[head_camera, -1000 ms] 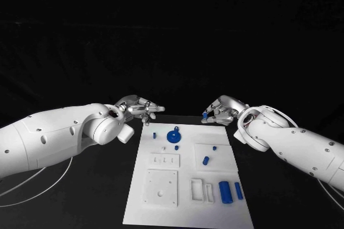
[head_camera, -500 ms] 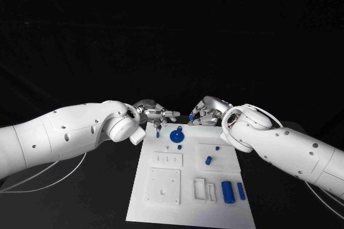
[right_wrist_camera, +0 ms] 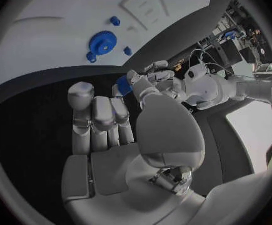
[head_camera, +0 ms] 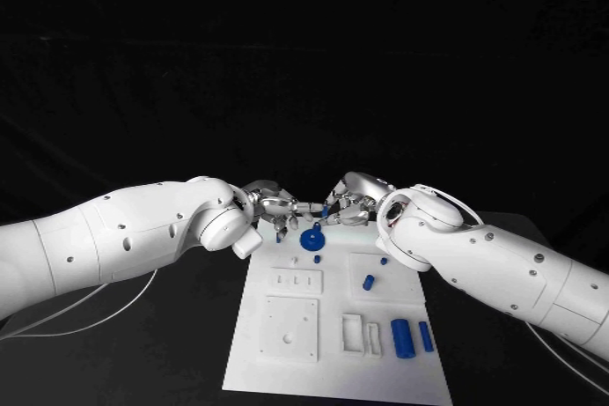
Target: Assemble the parts on the task board
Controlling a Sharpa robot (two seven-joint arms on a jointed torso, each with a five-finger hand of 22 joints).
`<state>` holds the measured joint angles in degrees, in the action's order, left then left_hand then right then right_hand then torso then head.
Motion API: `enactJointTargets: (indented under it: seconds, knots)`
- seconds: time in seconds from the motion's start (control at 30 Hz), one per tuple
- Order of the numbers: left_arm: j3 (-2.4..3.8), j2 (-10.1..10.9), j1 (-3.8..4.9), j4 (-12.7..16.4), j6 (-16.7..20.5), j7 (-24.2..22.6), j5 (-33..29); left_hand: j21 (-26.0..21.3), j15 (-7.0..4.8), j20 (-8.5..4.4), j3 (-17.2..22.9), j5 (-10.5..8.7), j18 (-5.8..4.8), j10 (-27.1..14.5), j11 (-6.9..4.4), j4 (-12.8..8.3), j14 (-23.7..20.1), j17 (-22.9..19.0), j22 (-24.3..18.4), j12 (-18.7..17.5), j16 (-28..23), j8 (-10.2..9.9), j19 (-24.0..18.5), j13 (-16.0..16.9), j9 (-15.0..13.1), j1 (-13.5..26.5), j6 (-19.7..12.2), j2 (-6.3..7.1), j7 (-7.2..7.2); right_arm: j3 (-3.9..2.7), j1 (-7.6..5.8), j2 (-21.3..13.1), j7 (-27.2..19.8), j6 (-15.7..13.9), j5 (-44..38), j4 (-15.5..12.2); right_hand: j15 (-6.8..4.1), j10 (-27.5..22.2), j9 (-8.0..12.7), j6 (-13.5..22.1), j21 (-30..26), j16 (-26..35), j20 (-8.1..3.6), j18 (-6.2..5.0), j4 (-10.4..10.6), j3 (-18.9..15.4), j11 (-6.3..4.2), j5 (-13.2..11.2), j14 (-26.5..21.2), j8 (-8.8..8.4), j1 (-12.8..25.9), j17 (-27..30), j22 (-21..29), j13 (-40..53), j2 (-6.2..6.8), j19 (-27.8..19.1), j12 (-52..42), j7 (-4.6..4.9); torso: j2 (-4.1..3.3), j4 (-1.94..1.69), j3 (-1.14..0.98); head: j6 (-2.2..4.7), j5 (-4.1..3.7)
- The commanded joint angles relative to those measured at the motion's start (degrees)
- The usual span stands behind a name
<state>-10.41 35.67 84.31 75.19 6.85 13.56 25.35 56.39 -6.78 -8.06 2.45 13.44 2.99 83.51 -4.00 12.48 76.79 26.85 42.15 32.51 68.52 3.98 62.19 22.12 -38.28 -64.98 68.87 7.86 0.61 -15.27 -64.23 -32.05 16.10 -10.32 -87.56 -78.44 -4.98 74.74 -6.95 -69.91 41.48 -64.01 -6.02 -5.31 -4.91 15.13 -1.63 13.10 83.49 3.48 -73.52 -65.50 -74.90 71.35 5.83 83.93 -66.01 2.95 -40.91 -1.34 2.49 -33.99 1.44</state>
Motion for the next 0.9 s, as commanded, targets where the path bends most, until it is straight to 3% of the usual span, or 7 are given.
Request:
enactJointTargets:
  seconds: [0.03, 0.37, 0.8, 0.9]
  knots:
    - [0.03, -0.3, 0.15, 0.1, 0.8, 2.7, 2.1, -0.4, -0.01, 0.31, 0.0, -0.32, -0.12, -0.2, 0.02, 0.4, -0.2, -0.3, 0.4, 0.0, 0.1, -0.2, 0.4, -0.1, 0.5, 0.0, -0.4, 0.60, 0.11, 0.24, -0.01, 0.3, 0.9, 1.4, -1.2, -0.2, -0.39, 0.3, 0.0, -0.3, -0.1, 0.1, -0.48, 0.62, 0.0, 0.3, -0.12, 0.2, 0.1, 0.15, -0.1, 0.0, -4.8, 0.0, 0.46, 2.9, 0.2, 0.02, 0.01, 0.00, 0.03, 0.01, 0.09]
    - [0.04, -0.6, 0.15, 0.1, 1.7, 3.4, 4.4, -1.0, -0.03, 0.27, 0.0, -0.53, -0.16, 0.0, 0.00, 0.3, -0.3, -0.5, 1.4, 0.1, 0.5, -0.2, 0.7, -0.2, 0.9, -0.2, -0.4, 0.41, 0.14, 1.18, -0.01, 0.7, 0.9, 2.4, -1.3, -1.0, -0.39, 0.3, -0.1, -0.3, 0.0, 0.1, -0.49, 0.63, 0.1, 0.3, -0.14, 0.2, 0.1, 0.15, -0.1, 0.1, -4.8, -0.1, 0.51, 3.0, 0.2, 0.00, -0.05, -0.01, 0.01, -0.08, 0.15]
    - [0.05, -1.4, 0.15, 0.1, -0.9, 5.2, 6.0, -1.6, -0.05, 0.25, 0.0, -0.97, -0.22, -0.1, -0.02, 0.0, -0.4, -0.5, 2.3, 0.2, 0.7, -0.2, 0.8, -0.1, 1.1, -0.3, -0.4, 0.35, 0.13, 1.44, -0.01, 1.2, 1.1, 2.8, -1.7, -1.5, -0.39, 0.2, -0.2, -0.1, 0.0, 0.2, -0.49, 0.59, 0.4, 0.2, -0.13, 0.3, 0.1, 0.15, -0.1, 0.1, -4.8, -0.1, 0.58, 3.0, 0.3, 0.02, -0.01, 0.06, -0.04, -0.25, 0.01]
    - [0.05, -1.4, 0.15, 0.2, -1.9, 5.8, 6.2, -1.8, -0.04, 0.26, 0.0, -2.49, -0.24, -0.1, -0.02, 0.2, -0.4, -0.5, 2.7, 0.2, 0.8, -0.2, 0.8, -0.1, 1.1, 0.0, -0.4, 0.39, 0.12, 1.44, -0.01, 1.3, 1.1, 2.8, -1.8, -1.4, -0.39, 0.2, -0.2, -0.1, 0.0, 0.2, -0.49, 0.59, 0.4, 0.2, -0.13, 0.3, 0.1, 0.15, -0.1, 0.1, -4.8, -0.1, 0.58, 3.0, 0.3, 0.02, -0.03, 0.04, -0.02, -0.25, -0.07]
